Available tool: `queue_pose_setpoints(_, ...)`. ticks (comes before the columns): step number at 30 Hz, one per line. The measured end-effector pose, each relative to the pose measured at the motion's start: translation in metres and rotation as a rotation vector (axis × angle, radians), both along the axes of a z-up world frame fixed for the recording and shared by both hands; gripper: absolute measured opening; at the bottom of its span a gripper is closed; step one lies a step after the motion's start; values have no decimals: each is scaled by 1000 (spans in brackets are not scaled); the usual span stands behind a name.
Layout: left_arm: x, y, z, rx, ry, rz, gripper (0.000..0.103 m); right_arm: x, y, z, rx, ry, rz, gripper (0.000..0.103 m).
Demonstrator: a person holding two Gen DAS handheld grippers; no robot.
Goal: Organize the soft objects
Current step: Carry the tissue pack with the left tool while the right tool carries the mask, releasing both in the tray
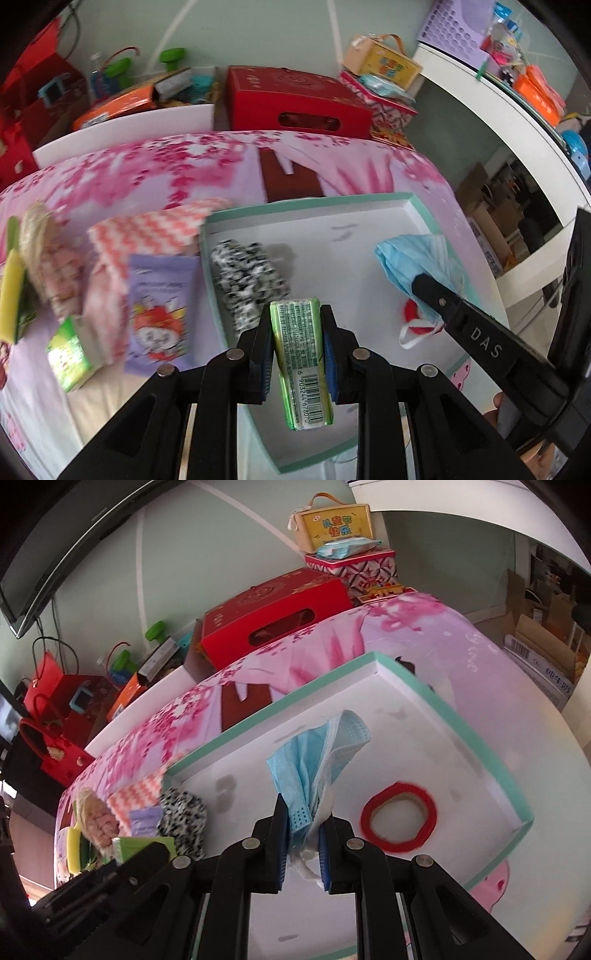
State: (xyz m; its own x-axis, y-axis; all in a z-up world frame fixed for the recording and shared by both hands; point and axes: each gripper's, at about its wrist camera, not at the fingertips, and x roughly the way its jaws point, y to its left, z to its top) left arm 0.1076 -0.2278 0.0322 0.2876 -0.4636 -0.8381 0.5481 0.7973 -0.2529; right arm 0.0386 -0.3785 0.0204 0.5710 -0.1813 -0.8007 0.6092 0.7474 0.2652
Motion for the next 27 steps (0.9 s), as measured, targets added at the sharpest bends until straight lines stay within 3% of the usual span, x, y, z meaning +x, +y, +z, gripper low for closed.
queue_pose_setpoints(8,-1,-26,-9,-3,-42,-42,28,9,-20,-9,-3,24,-11,18)
queue_pose_setpoints(9,-2,-28,-11,-2,-43,-47,32,10,-21,-11,-4,28,-12,18)
queue_pose_setpoints(11,-3,-29,-13,-9,-38,-58,64,10,-21,-15,-4,35,-15,18)
queue_pose_setpoints(12,-3,-28,-13,-14,-35,-61,66,11,-21,-16,0,38,-13,19)
queue_pose_setpoints(14,-4,-26,-12,-5,-48,-52,68,9,-23,-18,8,37,-25,30)
queue_pose_setpoints(16,-4,-23,-10,-6,-47,-46,68,7,-24,-19,-1,46,-39,51)
queue_pose_setpoints(20,-2,-13,-9,6,-46,-21,69,4,-23,-18,-5,47,-44,54)
queue_pose_setpoints(22,-2,-8,-8,16,-51,-7,71,4,-22,-18,-11,54,-44,68)
queue_pose_setpoints(25,-1,1,-4,7,-54,18,84,3,-20,-18,-24,59,-42,76)
queue_pose_setpoints(27,1,9,0,-10,-47,35,85,2,-19,-18,-31,65,-44,87)
